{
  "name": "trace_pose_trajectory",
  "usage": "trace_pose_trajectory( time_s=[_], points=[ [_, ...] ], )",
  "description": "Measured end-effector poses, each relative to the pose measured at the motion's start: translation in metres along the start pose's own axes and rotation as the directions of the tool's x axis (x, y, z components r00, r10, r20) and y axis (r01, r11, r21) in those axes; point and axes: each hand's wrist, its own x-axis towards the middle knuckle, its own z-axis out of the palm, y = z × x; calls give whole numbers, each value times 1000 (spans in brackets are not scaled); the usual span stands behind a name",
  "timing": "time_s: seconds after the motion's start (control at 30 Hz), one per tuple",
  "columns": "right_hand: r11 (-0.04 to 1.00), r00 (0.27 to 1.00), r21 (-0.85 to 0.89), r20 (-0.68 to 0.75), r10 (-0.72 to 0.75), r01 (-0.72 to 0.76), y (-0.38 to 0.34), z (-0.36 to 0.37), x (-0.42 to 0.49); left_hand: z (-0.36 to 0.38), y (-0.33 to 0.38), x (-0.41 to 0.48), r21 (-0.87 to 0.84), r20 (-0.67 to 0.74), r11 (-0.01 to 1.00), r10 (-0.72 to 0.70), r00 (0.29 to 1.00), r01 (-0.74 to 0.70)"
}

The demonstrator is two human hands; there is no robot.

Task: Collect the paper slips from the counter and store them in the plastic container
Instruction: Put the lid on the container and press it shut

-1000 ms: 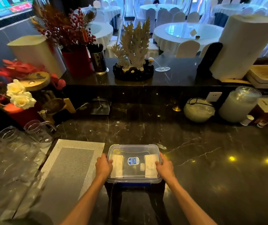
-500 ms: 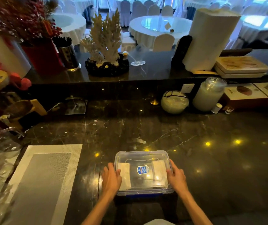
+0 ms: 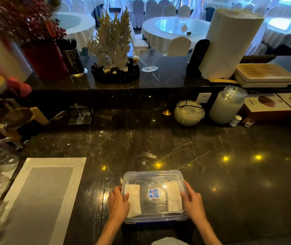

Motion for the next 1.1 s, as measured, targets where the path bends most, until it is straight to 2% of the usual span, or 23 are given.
trace_pose_trajectory(
  time_s=[0.17, 0.33, 0.43, 0.53, 0.63, 0.73, 0.8, 0.83, 0.87, 0.93, 1.0, 1.07, 1.1],
  points=[
    [1000, 1000, 9, 12, 16, -16, -1, -1, 1, 0, 3, -4, -27, -18, 1000, -13, 1000, 13],
    [992, 993, 55, -28, 112, -110, 0, 3, -3, 5, -1, -11, -125, -62, 992, -28, 998, 20],
    [958, 980, 209, 35, 194, -197, 5, 1, -4, 9, -4, -14, -229, -22, 973, -41, 999, 34],
    [823, 950, 475, 192, 248, -311, 9, -5, -6, 10, -7, -15, -370, 43, 926, -55, 998, 67],
    [798, 939, 499, 233, 253, -339, 13, -6, -11, 7, -10, -12, -428, 79, 899, -70, 994, 97],
    [808, 942, 485, 190, 276, -334, 12, -3, -11, 4, -10, -10, -432, 110, 896, -57, 992, 99],
    [888, 962, 373, 61, 264, -268, 9, 2, -13, 2, -9, -10, -412, 129, 907, -37, 991, 87],
    [955, 977, 224, -43, 211, -196, 8, 6, -16, 1, -8, -11, -398, 136, 914, -23, 990, 76],
    [993, 983, 37, -142, 119, -115, 6, 8, -20, 0, -8, -11, -384, 140, 921, -12, 990, 66],
    [961, 958, -259, -235, -164, 101, 2, 11, -25, 2, -9, -12, -331, 121, 943, -4, 993, 45],
    [868, 933, -416, -109, -342, 270, -4, 10, -23, 4, -9, -13, -234, 73, 972, -4, 997, 21],
    [746, 920, -555, 102, -379, 369, -11, 11, -20, 3, -4, -14, -91, 20, 996, 27, 999, -25],
    [693, 912, -599, 191, -362, 401, -14, 12, -19, 2, -2, -13, 32, -10, 996, 80, 997, -79]
  ],
)
